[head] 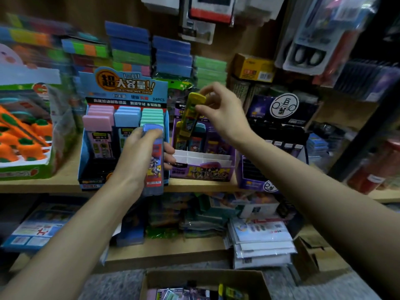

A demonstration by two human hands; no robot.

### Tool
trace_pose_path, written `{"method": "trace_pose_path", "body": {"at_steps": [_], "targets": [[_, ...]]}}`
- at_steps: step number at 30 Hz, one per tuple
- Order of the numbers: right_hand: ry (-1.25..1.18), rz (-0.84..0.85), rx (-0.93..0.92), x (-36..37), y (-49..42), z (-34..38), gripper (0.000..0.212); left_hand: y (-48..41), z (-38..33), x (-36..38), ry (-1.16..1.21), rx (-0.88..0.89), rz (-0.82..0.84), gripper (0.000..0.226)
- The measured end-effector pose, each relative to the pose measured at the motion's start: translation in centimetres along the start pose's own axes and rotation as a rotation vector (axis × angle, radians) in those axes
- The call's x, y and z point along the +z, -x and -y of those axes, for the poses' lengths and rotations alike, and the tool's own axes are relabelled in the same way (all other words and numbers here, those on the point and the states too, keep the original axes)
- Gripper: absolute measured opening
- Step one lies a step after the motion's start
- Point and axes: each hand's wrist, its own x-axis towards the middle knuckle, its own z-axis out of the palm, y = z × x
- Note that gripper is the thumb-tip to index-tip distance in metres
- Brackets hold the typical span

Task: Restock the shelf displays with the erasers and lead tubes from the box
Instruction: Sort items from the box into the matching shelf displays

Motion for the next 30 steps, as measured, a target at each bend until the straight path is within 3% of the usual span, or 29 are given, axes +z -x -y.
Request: {"method": "trace_pose_path", "body": {"at_steps": [9,17,19,24,30], "targets": [[0.414,0.061,-0.205,3.4,0.2,-1.8,0.023,-0.2,0.1,-0.7,-0.053,0.056,-0.004,0.006],[0.604,0.186,-0.217,3.2,1.0,-1.9,0.03,0.1,0.4,-0.8,-0.116,0.095,-0.03,0.005],[0.46,0.156,-0.173,2.5,1.7,-1.1,0.027,0.2,0.6,-0.6,-0.116,0.089,-0.033,0.007],[-0.282,0.249,0.118,0.6,5.6,1.2,0.01,0.6,1.3,1.2,-0.118,0.048,0.08,0.009],[-0.647,0.212,0.404,-2.1,8.0,0.5,0.012,1.1,1.5,3.1,-0.18,0.085,0.293,0.025]]}}
